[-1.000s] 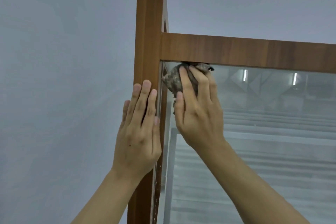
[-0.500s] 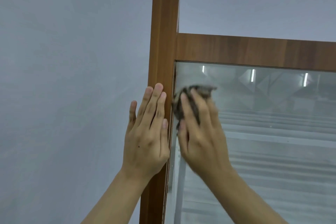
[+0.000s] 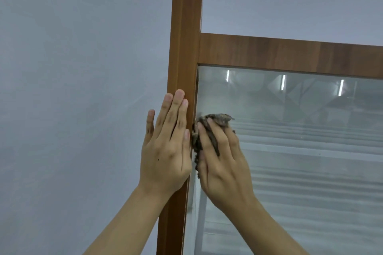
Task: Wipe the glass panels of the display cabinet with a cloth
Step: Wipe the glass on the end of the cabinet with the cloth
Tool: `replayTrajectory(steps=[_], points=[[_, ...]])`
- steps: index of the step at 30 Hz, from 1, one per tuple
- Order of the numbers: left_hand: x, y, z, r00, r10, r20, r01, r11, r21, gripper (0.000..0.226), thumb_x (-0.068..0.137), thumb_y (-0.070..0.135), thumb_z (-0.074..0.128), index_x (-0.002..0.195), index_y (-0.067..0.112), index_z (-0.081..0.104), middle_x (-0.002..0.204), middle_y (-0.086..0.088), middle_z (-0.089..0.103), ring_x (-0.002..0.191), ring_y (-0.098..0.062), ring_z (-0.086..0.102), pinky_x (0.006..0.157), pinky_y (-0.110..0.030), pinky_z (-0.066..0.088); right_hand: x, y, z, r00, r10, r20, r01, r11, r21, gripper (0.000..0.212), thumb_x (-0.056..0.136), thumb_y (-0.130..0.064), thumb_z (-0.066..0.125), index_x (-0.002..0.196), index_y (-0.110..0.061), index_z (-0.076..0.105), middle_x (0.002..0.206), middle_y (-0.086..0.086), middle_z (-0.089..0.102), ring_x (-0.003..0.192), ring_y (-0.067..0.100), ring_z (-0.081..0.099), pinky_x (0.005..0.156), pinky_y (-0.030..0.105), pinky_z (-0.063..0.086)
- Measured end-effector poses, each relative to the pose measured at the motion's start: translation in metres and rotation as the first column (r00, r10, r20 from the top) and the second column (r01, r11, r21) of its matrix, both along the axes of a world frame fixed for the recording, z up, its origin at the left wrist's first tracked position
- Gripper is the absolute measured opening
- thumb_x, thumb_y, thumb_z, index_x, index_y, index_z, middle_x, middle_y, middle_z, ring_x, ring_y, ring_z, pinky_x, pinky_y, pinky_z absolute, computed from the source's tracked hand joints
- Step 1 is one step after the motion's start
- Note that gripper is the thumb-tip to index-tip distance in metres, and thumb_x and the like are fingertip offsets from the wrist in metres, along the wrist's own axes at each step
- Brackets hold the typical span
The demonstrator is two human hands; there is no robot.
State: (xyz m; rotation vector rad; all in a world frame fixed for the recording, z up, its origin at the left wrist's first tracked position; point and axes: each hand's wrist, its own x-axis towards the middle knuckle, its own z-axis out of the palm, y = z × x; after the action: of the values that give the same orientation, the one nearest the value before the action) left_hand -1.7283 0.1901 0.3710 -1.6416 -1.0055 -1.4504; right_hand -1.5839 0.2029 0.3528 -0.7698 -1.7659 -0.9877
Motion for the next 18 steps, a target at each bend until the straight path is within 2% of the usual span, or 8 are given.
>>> replayTrajectory(steps=[5, 11, 13, 16, 18], points=[[0.0, -0.001, 0.0, 1.0, 0.021, -0.008, -0.02, 1.0, 0.013, 0.052, 0.106, 0.017, 0.026, 0.156, 0.002, 0.026, 0.166, -0.011, 0.021, 0.156, -0.024, 0.013, 0.126, -0.051, 0.012, -0.014, 0.008, 0.093, 0.989, 0.009, -0.151, 0.006, 0.995, 0.097, 0.047, 0.102, -0.014, 0.044, 0.146, 0.001, 0.045, 0.146, 0.022, 0.045, 0.139, 0.035, 0.034, 0.114, 0.048, 0.037], [-0.001, 0.001, 0.0, 1.0, -0.017, -0.007, 0.017, 1.0, 0.006, 0.053, 0.105, 0.017, 0.028, 0.156, 0.004, 0.025, 0.167, -0.01, 0.02, 0.156, -0.024, 0.013, 0.127, -0.049, 0.011, 0.0, -0.002, 0.007, 0.999, -0.037, 0.026, 0.037, 0.999, -0.013, 0.053, 0.102, -0.019, 0.04, 0.152, -0.003, 0.037, 0.158, 0.016, 0.03, 0.149, 0.033, 0.027, 0.116, 0.051, 0.035], [0.0, 0.001, 0.0, 1.0, -0.023, 0.003, 0.023, 1.0, 0.008, 0.053, 0.106, 0.017, 0.026, 0.156, 0.003, 0.025, 0.167, -0.011, 0.02, 0.156, -0.025, 0.013, 0.127, -0.049, 0.011, 0.0, 0.0, 0.022, 1.0, -0.01, 0.03, 0.01, 1.0, 0.0, 0.052, 0.102, -0.019, 0.041, 0.151, -0.003, 0.039, 0.157, 0.017, 0.033, 0.148, 0.033, 0.029, 0.117, 0.051, 0.034], [0.001, -0.001, -0.001, 1.0, -0.015, 0.002, 0.015, 1.0, 0.018, 0.052, 0.106, 0.017, 0.025, 0.156, 0.002, 0.026, 0.166, -0.012, 0.022, 0.156, -0.026, 0.014, 0.127, -0.05, 0.012, -0.01, 0.005, 0.082, 0.993, 0.021, -0.118, -0.013, 0.998, 0.064, 0.047, 0.102, -0.015, 0.041, 0.146, 0.0, 0.045, 0.148, 0.021, 0.044, 0.141, 0.033, 0.033, 0.114, 0.051, 0.037], [-0.001, 0.0, -0.001, 1.0, -0.014, -0.001, 0.014, 1.0, 0.016, 0.052, 0.106, 0.016, 0.026, 0.156, 0.003, 0.026, 0.166, -0.011, 0.022, 0.156, -0.025, 0.014, 0.126, -0.05, 0.012, -0.014, 0.007, 0.092, 0.985, 0.022, -0.168, -0.008, 0.996, 0.087, 0.046, 0.102, -0.014, 0.041, 0.145, 0.001, 0.046, 0.147, 0.021, 0.046, 0.141, 0.032, 0.032, 0.115, 0.05, 0.036]])
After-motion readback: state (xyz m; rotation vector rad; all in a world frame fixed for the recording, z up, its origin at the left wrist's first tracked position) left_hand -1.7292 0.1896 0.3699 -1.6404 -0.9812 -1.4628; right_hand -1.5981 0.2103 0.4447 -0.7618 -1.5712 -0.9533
